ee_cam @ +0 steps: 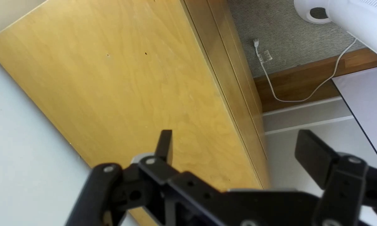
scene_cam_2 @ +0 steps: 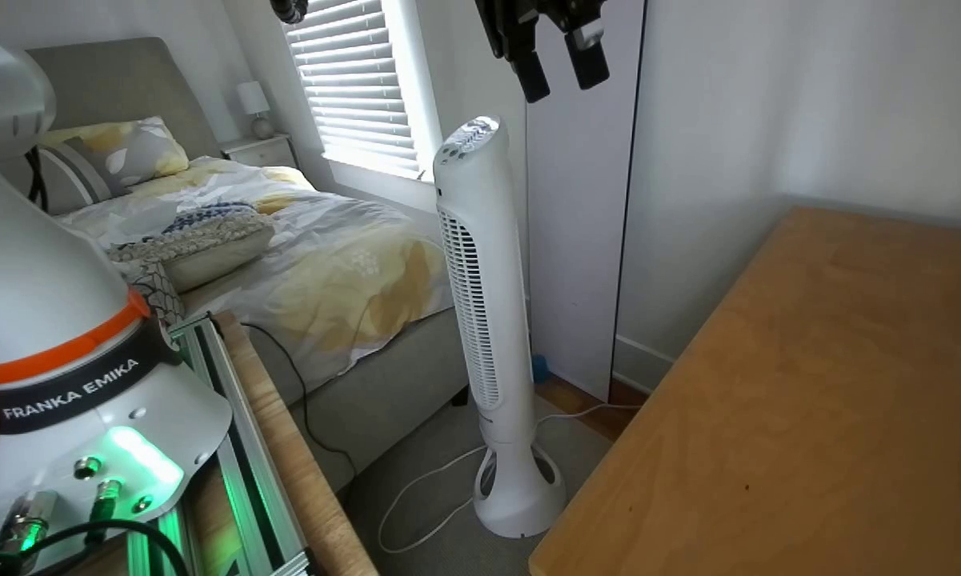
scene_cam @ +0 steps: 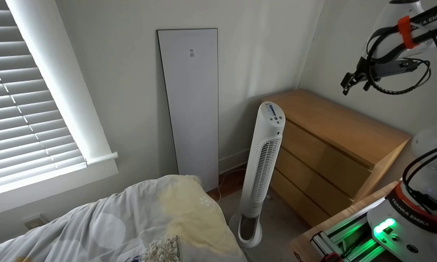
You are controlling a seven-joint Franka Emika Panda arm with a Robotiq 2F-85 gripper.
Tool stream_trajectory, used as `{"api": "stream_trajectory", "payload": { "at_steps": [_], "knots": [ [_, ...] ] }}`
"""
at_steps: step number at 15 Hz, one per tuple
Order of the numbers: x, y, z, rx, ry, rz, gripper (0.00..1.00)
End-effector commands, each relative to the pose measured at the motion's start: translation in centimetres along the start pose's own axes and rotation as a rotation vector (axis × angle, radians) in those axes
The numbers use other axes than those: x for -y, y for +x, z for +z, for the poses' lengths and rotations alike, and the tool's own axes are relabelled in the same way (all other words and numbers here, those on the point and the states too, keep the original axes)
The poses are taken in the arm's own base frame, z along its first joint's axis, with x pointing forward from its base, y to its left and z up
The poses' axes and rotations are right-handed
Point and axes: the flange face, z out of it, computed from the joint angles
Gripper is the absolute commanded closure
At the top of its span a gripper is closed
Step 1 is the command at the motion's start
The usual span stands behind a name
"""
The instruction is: Move the pillow from the bed to the table
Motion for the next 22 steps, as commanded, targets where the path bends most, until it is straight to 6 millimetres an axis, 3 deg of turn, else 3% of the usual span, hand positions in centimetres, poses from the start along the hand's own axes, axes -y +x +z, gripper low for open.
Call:
{"api": "stream_trajectory", "payload": {
  "at_steps": [1, 6, 7, 15, 21, 22],
  "knots": [
    [0.0, 0.0, -0.1, 0.001, 0.000, 0.000, 0.00],
    [0.0, 0.0, -0.1, 0.001, 0.000, 0.000, 0.00],
    [0.9, 0.2, -0.3, -0.013, 0.024, -0.034, 0.00],
    [15.8, -0.1, -6.1, -0.058, 0.136, -0.381, 0.00],
    [25.6, -2.9, -9.7, 0.000, 0.366, -0.591, 0.00],
    [28.0, -3.9, -10.2, 0.002, 0.408, -0.634, 0.00]
  ]
}}
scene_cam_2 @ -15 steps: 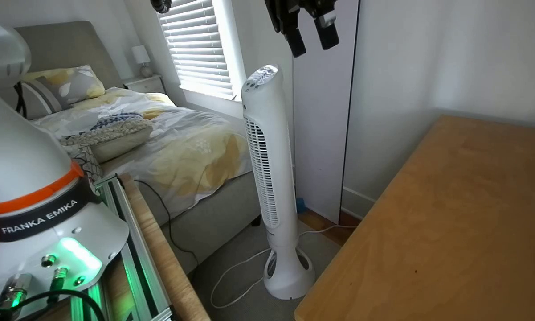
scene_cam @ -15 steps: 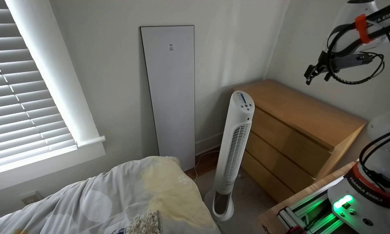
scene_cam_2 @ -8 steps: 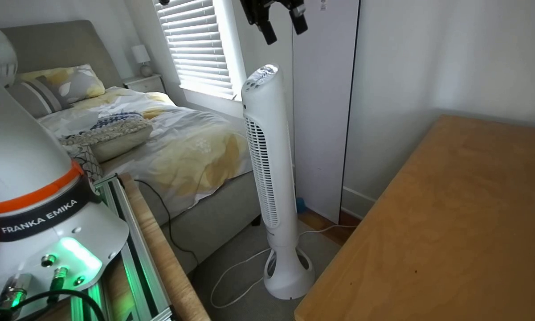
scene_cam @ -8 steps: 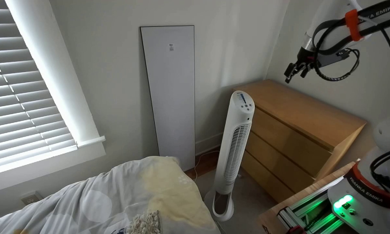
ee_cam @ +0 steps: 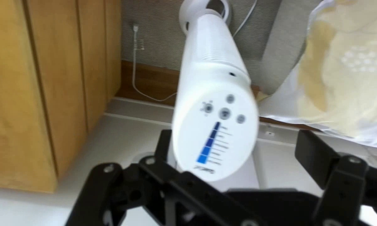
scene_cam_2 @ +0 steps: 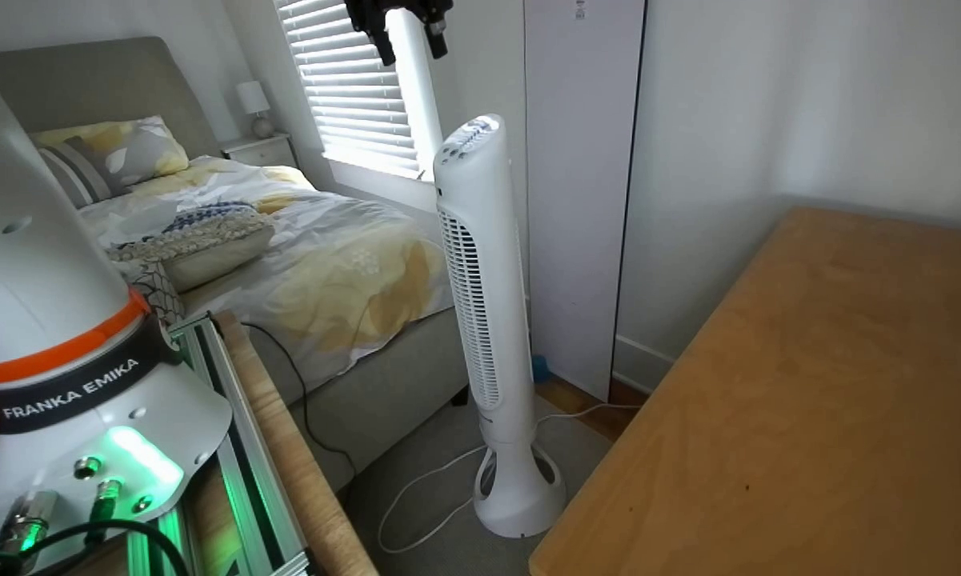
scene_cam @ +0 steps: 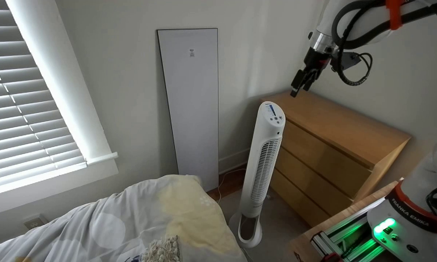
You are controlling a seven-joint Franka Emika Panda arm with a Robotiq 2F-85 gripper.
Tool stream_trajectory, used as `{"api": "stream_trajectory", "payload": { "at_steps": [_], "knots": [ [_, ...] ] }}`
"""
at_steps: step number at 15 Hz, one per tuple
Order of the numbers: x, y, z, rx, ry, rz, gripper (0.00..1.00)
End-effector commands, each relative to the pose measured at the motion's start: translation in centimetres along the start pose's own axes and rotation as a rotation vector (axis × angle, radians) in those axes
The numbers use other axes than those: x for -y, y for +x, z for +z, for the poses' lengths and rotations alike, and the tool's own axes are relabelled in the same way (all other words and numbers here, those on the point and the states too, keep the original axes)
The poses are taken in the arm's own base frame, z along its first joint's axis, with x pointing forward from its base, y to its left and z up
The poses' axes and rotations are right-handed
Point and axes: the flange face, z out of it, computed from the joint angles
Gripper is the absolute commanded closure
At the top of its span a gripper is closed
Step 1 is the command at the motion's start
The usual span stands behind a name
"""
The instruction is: Move the pillow from the bed to the table
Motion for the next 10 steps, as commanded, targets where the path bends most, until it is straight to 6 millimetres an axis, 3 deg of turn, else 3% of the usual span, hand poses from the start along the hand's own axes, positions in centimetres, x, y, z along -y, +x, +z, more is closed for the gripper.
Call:
{"api": "stream_trajectory", "payload": {
  "at_steps": [1, 5, 6, 7, 10],
  "knots": [
    [6.5, 1.2, 0.3, 0.022, 0.152, -0.127, 0.00],
    [14.3, 1.8, 0.8, 0.037, 0.307, -0.273, 0.00],
    [12.1, 1.2, 0.6, 0.018, 0.236, -0.213, 0.00],
    [13.1, 1.3, 0.7, 0.022, 0.245, -0.229, 0.00],
    [12.4, 1.5, 0.7, 0.020, 0.240, -0.214, 0.00]
  ]
}}
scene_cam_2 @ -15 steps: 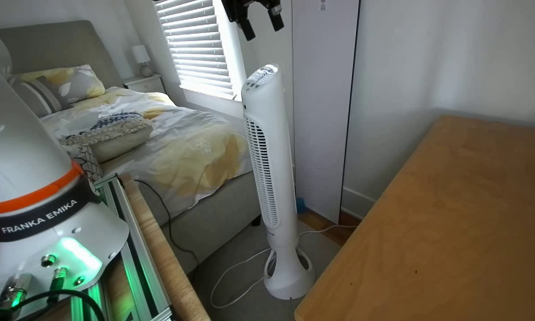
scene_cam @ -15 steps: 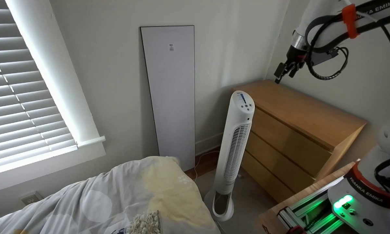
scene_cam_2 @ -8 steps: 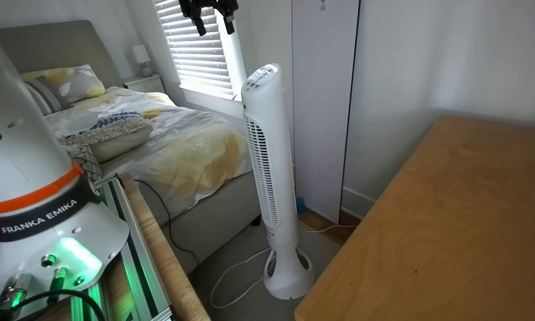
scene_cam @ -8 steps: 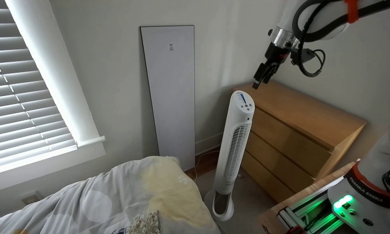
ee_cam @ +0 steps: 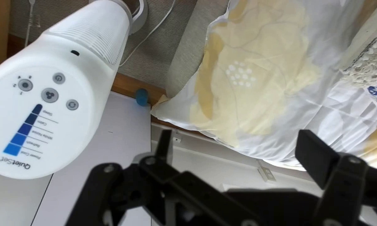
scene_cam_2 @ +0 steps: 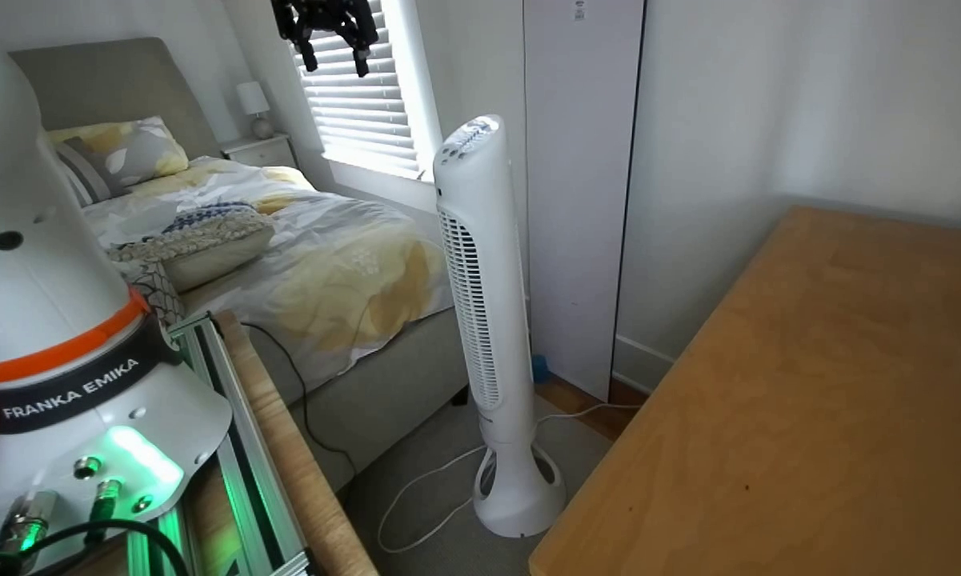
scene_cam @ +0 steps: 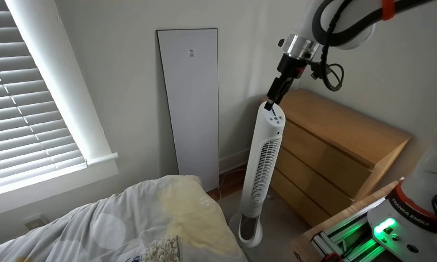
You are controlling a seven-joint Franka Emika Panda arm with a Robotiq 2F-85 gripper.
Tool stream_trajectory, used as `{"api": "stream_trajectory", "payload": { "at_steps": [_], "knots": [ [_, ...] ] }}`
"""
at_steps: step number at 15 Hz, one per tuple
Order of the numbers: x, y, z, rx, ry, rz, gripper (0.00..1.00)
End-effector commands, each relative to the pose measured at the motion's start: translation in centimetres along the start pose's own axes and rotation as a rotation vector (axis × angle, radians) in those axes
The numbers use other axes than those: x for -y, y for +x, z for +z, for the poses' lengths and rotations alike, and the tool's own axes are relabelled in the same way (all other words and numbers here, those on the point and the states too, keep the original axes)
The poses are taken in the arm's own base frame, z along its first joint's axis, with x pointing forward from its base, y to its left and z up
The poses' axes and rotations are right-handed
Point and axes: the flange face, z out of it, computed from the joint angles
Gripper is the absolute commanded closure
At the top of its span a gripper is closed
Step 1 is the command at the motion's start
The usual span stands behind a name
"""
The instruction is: Move the pillow from the bed to the table
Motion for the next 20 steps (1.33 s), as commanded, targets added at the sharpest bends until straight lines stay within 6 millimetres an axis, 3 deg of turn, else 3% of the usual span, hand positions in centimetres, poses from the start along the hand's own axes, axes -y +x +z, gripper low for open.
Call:
{"api": "stream_trajectory", "payload": {
  "at_steps": [1, 5, 9, 14, 20],
  "knots": [
    [-0.3, 0.0, -0.1, -0.002, -0.001, 0.005, 0.00],
    [0.0, 0.5, 0.4, 0.023, -0.006, -0.018, 0.00],
    [5.8, 3.7, 4.3, 0.046, 0.114, -0.200, 0.00],
    [14.4, 6.1, 11.5, 0.128, 0.283, -0.327, 0.00],
    [20.0, 6.8, 21.8, 0.252, 0.353, -0.277, 0.00]
  ]
}}
